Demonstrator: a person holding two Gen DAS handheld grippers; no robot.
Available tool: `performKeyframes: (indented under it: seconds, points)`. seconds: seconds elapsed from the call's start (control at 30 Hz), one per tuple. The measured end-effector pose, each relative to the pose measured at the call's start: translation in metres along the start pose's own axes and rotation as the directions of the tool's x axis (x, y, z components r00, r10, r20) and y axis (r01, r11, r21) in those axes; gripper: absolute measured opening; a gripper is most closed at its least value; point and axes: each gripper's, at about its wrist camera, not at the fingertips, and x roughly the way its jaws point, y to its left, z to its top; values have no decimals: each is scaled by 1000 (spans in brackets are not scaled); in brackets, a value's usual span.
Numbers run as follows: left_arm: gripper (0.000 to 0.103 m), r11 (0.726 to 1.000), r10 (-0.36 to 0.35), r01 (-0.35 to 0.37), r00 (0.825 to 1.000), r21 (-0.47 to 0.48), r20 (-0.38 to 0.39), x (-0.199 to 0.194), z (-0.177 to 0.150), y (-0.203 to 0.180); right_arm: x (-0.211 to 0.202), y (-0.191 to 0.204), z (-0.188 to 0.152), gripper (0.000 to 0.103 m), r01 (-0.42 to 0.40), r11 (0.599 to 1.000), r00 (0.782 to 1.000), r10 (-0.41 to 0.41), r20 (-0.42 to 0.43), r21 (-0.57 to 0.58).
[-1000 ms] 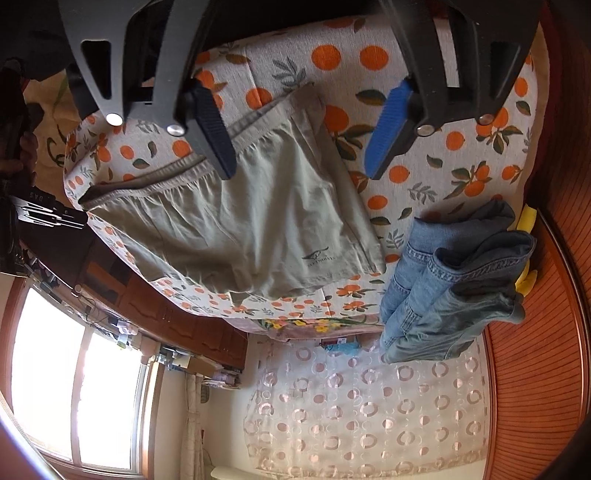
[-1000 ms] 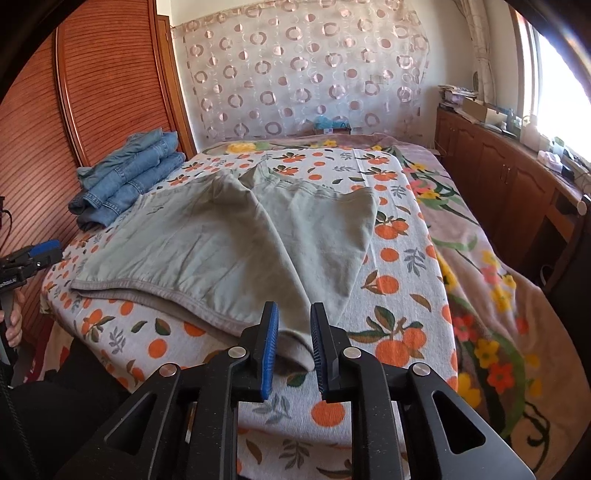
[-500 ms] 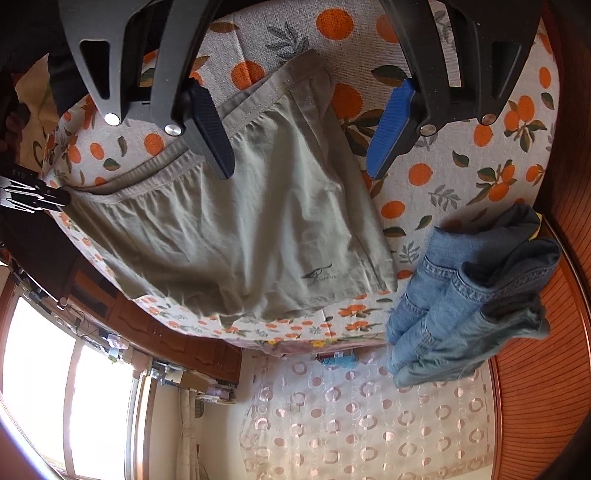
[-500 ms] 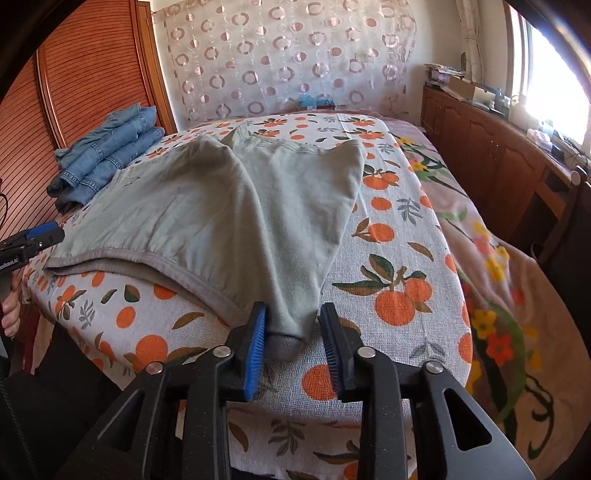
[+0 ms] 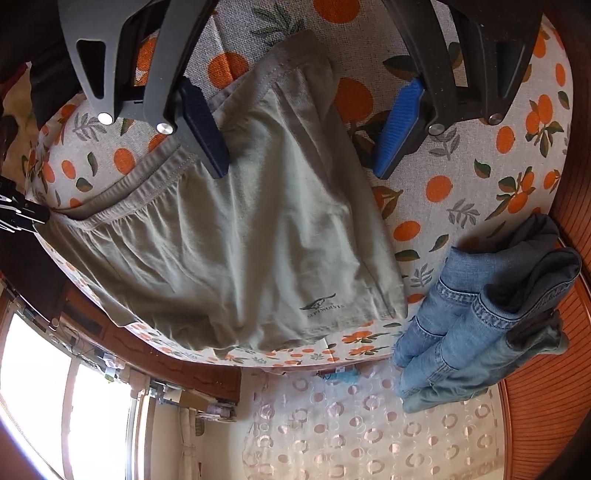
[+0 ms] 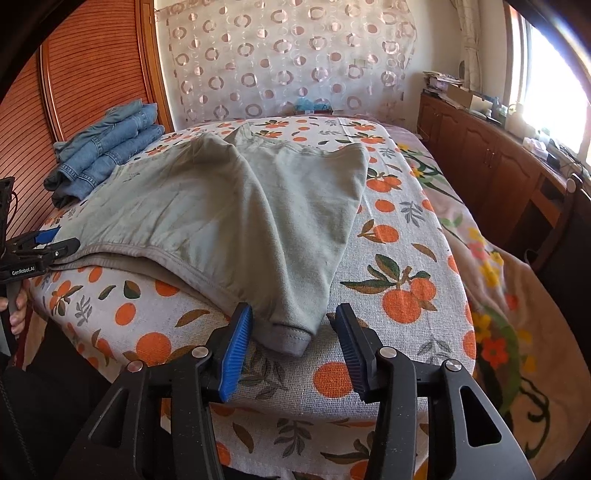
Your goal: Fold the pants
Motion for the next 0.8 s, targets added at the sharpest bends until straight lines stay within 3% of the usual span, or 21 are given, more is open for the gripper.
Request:
performKeyframes:
  seconds: [0.27, 0.47, 0.67, 0.8]
  points:
    - [83, 1000, -4, 3, 1000, 4, 24, -1, -2, 1, -3, -6, -1, 49, -15, 1000, 1000, 15, 0, 25]
    - [83, 1000, -12, 12, 1000, 7, -2, -1, 0, 2, -2, -9, 4, 15, -43, 999, 999, 44, -12, 22]
    - [83, 998, -55, 55, 998, -17, 9, -11, 3, 9, -6, -3, 23, 10, -48, 999, 998, 47, 39, 7]
    - [83, 999, -32, 33, 999, -29, 39, -24, 8, 17, -13, 15, 49, 9, -77, 996, 991, 81, 104, -40]
